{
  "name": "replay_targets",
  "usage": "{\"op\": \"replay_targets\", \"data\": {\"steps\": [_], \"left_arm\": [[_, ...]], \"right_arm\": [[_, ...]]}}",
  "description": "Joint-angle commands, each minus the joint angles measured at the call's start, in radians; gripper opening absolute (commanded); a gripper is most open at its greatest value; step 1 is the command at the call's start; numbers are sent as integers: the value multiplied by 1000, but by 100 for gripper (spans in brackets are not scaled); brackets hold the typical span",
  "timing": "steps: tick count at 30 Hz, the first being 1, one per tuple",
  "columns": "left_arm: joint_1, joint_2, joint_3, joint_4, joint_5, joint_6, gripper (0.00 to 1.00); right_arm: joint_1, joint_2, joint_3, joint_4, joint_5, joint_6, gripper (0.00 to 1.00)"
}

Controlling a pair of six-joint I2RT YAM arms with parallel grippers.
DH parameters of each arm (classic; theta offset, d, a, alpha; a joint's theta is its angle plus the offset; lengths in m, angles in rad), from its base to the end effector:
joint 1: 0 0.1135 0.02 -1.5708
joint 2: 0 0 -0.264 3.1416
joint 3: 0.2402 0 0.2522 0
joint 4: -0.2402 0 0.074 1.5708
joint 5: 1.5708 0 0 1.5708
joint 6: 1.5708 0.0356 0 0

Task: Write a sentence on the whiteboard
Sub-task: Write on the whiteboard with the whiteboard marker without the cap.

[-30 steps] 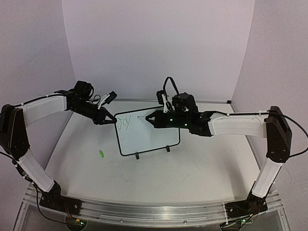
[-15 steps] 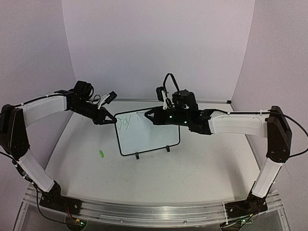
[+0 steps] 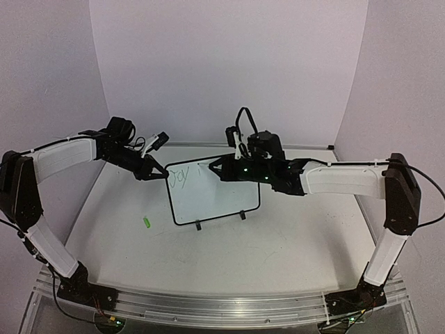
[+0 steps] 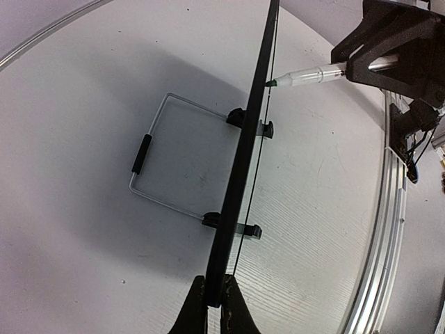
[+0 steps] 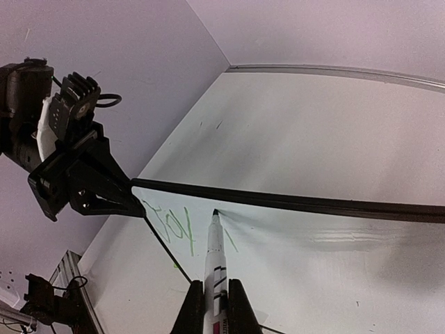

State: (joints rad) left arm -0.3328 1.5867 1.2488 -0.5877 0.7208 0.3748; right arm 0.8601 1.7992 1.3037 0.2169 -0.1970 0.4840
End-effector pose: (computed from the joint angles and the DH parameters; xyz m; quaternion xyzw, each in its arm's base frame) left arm 0.3097 -0.1319 0.2724 0.4124 0.7938 -0.3282 0.3036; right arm 0.2743 0.3293 0.2770 -0.2067 0.7695 0.4345 0.4200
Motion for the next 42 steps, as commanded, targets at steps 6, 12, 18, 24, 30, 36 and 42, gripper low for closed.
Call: {"op": "replay_targets", "data": {"steps": [6, 12, 18, 24, 30, 36, 42], "left_arm": [[12, -7, 6, 12, -114, 46, 0], [12, -12, 5, 14, -118, 46, 0], [12, -11, 5, 14, -116, 44, 0], [11, -12, 4, 15, -115, 44, 0], [11, -9, 5, 14, -115, 44, 0], [10, -10, 5, 14, -113, 44, 0], [11, -7, 5, 14, -115, 44, 0]], "right_arm": [[3, 7, 28, 24, -10, -10, 0], [3, -77, -28, 42, -42, -46, 0], [4, -90, -71, 14, -12, -40, 0], [4, -57, -48, 13, -6, -34, 0], [2, -30, -19, 13, 7, -35, 0], [3, -5, -4, 7, 34, -23, 0], [1, 11, 10, 7, 43, -19, 0]]}}
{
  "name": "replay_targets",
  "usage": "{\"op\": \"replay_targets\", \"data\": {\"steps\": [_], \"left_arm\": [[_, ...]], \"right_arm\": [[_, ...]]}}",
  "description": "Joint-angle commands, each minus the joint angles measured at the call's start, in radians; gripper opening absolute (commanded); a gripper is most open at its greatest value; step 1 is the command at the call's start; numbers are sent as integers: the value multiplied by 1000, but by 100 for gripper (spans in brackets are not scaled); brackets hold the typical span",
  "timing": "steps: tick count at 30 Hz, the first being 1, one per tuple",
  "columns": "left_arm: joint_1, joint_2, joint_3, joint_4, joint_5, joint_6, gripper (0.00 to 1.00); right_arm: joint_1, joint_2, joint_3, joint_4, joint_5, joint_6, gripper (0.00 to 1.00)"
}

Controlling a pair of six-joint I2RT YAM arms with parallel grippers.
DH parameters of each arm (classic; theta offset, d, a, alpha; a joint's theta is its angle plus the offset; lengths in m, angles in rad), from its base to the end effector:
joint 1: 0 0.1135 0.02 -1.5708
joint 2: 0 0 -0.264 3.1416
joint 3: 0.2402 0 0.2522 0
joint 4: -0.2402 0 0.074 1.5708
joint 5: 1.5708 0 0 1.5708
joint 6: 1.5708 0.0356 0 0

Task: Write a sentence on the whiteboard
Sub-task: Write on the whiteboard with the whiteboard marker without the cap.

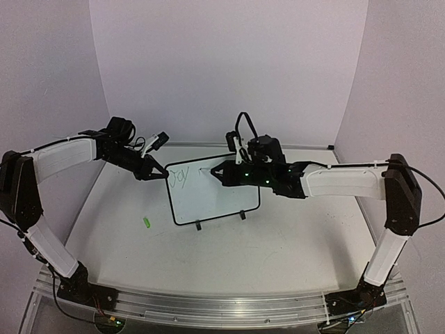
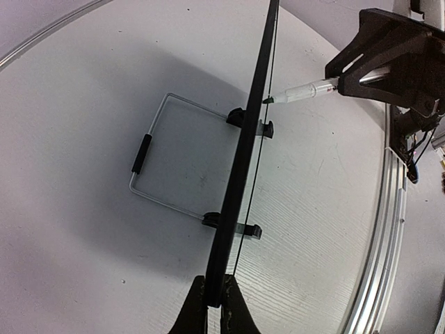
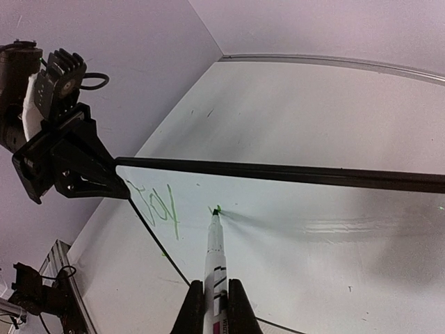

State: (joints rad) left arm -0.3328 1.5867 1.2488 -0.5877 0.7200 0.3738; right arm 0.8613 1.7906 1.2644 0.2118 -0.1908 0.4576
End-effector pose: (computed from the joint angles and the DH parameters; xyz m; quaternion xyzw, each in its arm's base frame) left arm 0.3097 -0.1319 0.2724 0.4119 0.7942 -0.3280 0.3035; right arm 0.2705 0.3254 0.2663 -0.2163 0.7778 0.4193 0.4151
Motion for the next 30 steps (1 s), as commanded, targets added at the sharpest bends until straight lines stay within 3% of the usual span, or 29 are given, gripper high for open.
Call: {"op": "replay_targets", "data": {"steps": [1, 15, 30], "left_arm": [[11, -6, 5, 14, -115, 45, 0], [10, -7, 6, 14, -112, 45, 0], [11, -7, 6, 14, -111, 45, 0]], "right_arm": [[-1, 18, 49, 12, 42, 8, 0], [0, -22, -74, 8, 40, 47, 0], [0, -41, -32, 99, 45, 64, 0]]}}
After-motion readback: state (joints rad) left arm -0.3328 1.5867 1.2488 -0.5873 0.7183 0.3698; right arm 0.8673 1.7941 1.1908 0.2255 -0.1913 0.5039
